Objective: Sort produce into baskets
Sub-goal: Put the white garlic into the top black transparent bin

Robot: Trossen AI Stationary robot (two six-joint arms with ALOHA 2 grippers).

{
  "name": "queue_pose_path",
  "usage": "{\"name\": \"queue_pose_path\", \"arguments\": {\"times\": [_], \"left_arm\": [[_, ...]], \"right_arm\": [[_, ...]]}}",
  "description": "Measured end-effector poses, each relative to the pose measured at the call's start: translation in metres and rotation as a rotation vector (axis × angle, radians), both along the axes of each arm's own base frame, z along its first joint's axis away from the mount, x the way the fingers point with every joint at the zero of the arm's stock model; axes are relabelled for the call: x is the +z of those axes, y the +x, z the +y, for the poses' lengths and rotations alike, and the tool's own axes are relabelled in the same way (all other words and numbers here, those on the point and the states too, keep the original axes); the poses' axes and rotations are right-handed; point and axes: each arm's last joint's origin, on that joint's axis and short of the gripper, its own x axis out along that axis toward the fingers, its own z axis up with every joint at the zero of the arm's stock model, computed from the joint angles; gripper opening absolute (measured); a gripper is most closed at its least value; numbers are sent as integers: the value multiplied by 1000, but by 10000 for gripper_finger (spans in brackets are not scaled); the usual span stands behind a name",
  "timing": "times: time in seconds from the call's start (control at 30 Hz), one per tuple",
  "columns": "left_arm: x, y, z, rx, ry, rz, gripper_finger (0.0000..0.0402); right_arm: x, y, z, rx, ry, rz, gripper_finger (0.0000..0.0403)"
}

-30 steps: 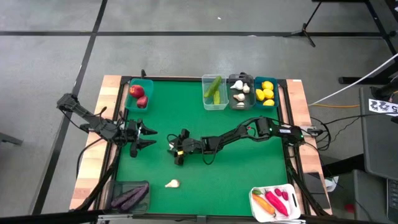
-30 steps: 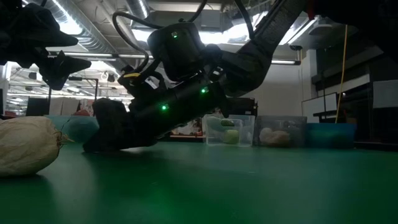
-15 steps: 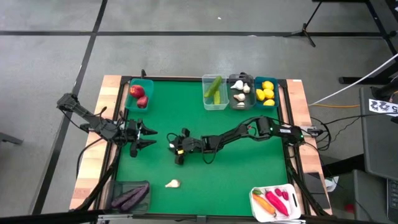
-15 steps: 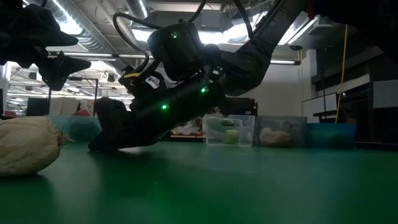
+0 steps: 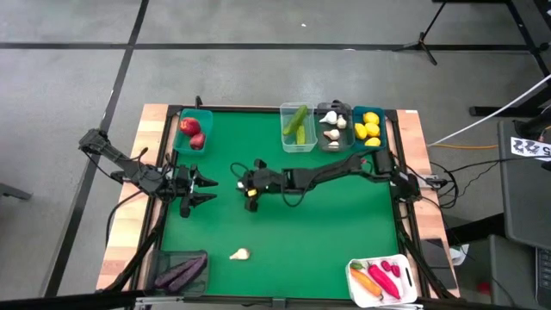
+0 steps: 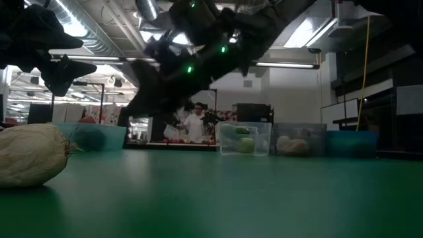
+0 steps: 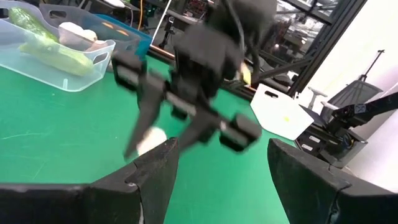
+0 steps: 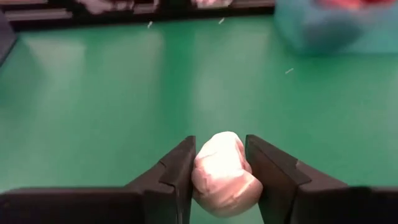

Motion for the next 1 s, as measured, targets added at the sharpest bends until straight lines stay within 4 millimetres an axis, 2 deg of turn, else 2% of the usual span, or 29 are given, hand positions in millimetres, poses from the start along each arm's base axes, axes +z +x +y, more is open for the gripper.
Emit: {"name": "queue_pose_path", "arguments": {"times": [0.23,0.47,0.63,0.83,1.0], "left_arm": [[0,0,0,0,-6,0,240],[0,0,0,1,-8,-1,240],[0,0,0,1,-5,0,240],[0,0,0,1,2,5,240],[-1,0,0,3,-18,8,240]], "right_arm": [[43,-14,-30,-11,-91,28,133],[98,-42,-64,-45,-158,61,133],[135,-71,-88,-107,-183,101,133],[166,-108,-120,-243,-207,154,133],[174,-146,-146,-379,-189,294,133]]}}
